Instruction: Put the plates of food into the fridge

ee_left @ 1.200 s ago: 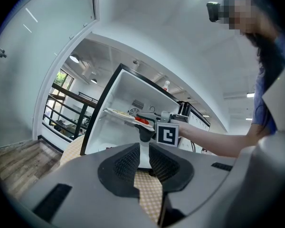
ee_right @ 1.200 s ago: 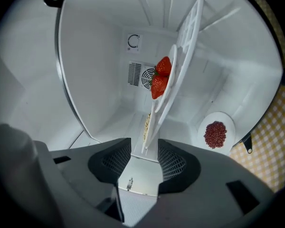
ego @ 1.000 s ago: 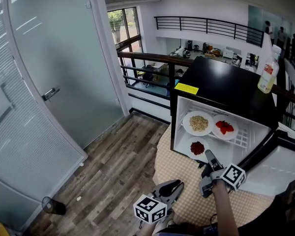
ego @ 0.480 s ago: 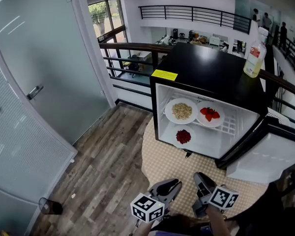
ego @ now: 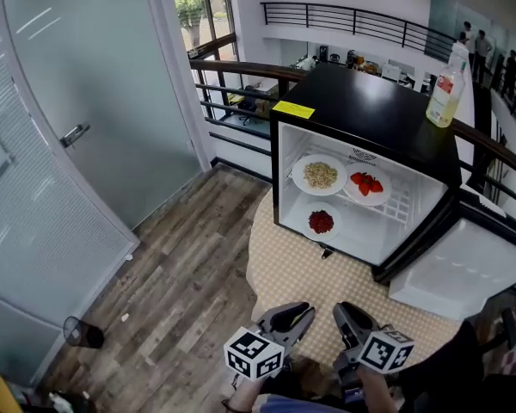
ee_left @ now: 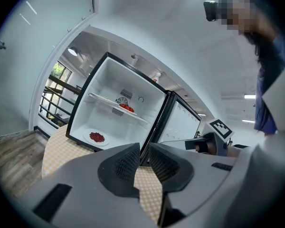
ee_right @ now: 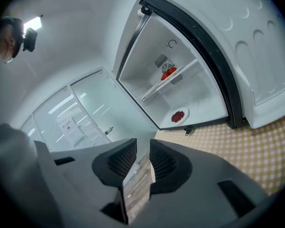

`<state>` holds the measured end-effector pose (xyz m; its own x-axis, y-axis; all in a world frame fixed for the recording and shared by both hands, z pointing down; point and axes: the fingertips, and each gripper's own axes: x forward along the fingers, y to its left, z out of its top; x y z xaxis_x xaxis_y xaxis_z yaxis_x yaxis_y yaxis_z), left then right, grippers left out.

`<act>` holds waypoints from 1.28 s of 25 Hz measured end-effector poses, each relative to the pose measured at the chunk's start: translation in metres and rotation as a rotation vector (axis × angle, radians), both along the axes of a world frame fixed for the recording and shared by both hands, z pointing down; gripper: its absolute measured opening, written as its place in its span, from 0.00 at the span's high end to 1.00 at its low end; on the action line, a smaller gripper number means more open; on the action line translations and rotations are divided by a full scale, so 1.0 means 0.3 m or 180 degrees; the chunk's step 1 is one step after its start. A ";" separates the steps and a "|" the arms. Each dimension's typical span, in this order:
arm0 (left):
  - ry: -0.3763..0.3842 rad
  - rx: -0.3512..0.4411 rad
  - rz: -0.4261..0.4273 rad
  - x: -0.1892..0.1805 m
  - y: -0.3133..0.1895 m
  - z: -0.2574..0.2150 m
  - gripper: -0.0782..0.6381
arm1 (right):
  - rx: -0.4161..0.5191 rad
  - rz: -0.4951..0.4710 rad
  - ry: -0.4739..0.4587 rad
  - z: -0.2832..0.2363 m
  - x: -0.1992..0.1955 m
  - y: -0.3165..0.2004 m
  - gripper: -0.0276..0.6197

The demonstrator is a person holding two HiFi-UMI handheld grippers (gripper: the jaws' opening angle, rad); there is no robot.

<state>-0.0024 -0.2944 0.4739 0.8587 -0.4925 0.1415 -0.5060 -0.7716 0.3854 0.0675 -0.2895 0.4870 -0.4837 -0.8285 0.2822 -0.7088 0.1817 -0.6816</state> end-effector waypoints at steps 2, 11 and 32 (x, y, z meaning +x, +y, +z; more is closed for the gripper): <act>0.0000 0.0014 -0.0095 0.001 0.036 -0.012 0.79 | 0.0039 -0.0085 -0.0001 -0.010 0.005 0.048 0.82; -0.0008 0.0067 -0.0253 0.107 0.255 -0.062 0.79 | -0.0030 -0.0344 0.0133 -0.008 0.102 0.360 0.83; -0.0361 -0.0065 -0.0371 0.237 0.791 0.033 0.79 | 0.0133 -0.0685 0.0185 0.064 0.193 0.812 0.84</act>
<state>0.0688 -0.0571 0.4839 0.7740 -0.5838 0.2453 -0.6327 -0.6978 0.3358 0.1254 -0.0459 0.5063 -0.6346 -0.7195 0.2822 -0.6884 0.3603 -0.6295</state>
